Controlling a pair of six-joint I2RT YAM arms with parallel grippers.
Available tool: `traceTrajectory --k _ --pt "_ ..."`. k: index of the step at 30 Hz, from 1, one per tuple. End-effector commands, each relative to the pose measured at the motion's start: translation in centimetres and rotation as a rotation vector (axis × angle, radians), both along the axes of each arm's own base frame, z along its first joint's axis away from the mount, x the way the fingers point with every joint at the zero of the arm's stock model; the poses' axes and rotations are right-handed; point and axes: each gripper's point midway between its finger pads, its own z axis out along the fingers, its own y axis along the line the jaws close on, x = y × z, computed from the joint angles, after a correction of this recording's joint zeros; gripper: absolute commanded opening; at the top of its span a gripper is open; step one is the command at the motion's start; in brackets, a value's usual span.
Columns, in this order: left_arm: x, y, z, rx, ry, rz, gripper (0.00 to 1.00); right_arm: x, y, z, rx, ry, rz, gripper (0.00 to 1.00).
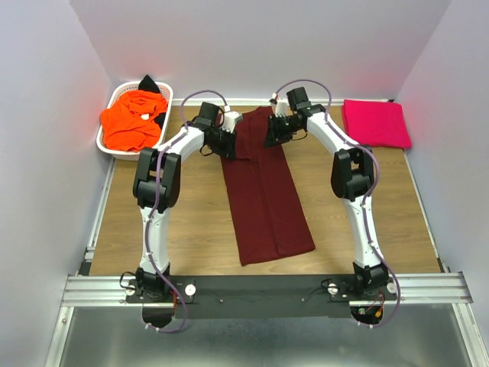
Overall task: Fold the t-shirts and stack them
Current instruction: Fold the tshirt
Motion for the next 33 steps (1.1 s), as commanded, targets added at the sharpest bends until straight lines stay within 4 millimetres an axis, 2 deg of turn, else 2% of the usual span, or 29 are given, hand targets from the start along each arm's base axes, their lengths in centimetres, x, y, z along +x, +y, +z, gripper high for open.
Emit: traceTrajectory --k 1,5,7,9,13,17,18,20,23,27,33 --pt "0.3 -0.7 -0.9 -0.025 0.021 -0.012 0.31 2.4 0.0 -1.6 -0.039 -0.064 -0.084 0.38" --pt "2.1 -0.9 -2.5 -0.005 0.030 -0.007 0.31 3.5 -2.0 -4.4 -0.138 -0.049 -0.189 0.34" --pt "2.6 -0.7 -3.3 0.018 0.043 -0.007 0.31 3.3 -2.8 -5.9 -0.161 -0.020 -0.219 0.34" --pt "3.2 -0.4 -4.7 0.051 0.062 -0.003 0.31 3.4 -3.7 -6.8 -0.190 -0.010 -0.250 0.34" --pt "3.7 -0.1 -6.1 0.070 0.074 0.005 0.30 3.7 -5.7 -8.3 -0.238 0.005 -0.305 0.34" --pt "4.5 -0.4 -5.9 0.052 0.061 0.013 0.30 4.5 -6.9 -9.3 -0.241 0.007 -0.321 0.33" --pt "4.7 -0.5 -6.0 0.045 0.056 0.013 0.29 5.2 -6.7 -8.7 -0.229 -0.014 -0.320 0.33" --pt "5.2 -0.6 -6.0 0.040 0.048 0.016 0.29 5.6 -6.9 -9.6 -0.223 -0.010 -0.316 0.33" --pt "6.2 -0.4 -5.8 0.036 0.026 0.027 0.29 6.5 -6.5 -9.2 -0.197 -0.024 -0.318 0.33" --pt "7.4 0.4 -6.2 0.044 0.022 0.047 0.29 6.3 -6.1 -10.0 -0.174 -0.001 -0.314 0.33" --pt "9.3 2.1 -5.2 0.049 -0.019 0.088 0.29 5.6 -5.3 -10.1 -0.137 0.028 -0.297 0.34"
